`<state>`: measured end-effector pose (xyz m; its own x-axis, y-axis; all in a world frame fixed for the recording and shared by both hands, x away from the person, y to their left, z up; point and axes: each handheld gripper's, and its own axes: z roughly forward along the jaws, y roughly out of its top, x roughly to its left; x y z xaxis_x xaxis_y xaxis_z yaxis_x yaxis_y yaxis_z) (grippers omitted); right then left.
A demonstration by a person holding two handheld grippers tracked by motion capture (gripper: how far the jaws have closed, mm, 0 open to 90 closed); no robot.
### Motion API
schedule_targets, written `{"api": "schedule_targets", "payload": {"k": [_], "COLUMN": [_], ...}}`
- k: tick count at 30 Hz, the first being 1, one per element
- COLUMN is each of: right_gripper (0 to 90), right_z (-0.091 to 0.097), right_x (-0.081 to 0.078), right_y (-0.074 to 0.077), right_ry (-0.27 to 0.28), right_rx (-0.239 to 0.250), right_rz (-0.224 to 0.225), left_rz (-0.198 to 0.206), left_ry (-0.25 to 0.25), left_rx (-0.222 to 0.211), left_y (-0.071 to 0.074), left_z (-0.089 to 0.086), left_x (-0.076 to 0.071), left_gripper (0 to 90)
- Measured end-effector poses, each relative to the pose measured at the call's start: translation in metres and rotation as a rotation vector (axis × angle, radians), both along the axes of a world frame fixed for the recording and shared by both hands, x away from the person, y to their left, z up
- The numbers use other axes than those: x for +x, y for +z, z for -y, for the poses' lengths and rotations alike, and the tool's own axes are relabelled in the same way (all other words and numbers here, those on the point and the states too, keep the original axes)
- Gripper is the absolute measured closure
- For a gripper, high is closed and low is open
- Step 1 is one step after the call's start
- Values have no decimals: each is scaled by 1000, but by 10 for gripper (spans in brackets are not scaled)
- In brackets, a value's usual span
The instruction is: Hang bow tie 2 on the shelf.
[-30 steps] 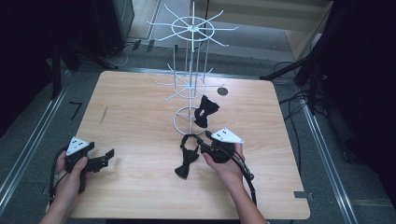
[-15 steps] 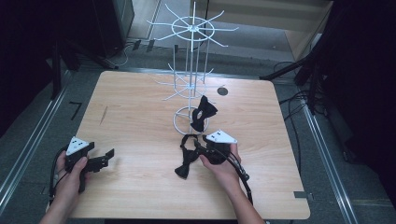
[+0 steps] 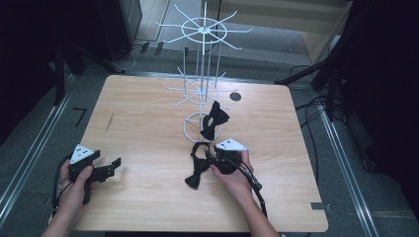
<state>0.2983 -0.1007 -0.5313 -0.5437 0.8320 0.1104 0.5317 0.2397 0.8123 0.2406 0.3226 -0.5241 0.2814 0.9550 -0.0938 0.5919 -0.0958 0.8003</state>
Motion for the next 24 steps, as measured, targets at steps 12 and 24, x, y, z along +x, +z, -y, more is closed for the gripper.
{"api": "schedule_targets", "payload": {"k": [12,24], "right_gripper": [682,869], "right_z": [-3,-8], "right_x": [1,2], "right_y": [-4,-8], "right_ry": [-21,-22], "right_rx": [-35,-81], "right_rz": [-34,-53], "left_rz": [0,0], "left_ry": [-1,-2], "left_rx": [0,1], "left_y": [0,0], "left_z": [0,0], "left_x": [0,0], "left_gripper": [143,143]}}
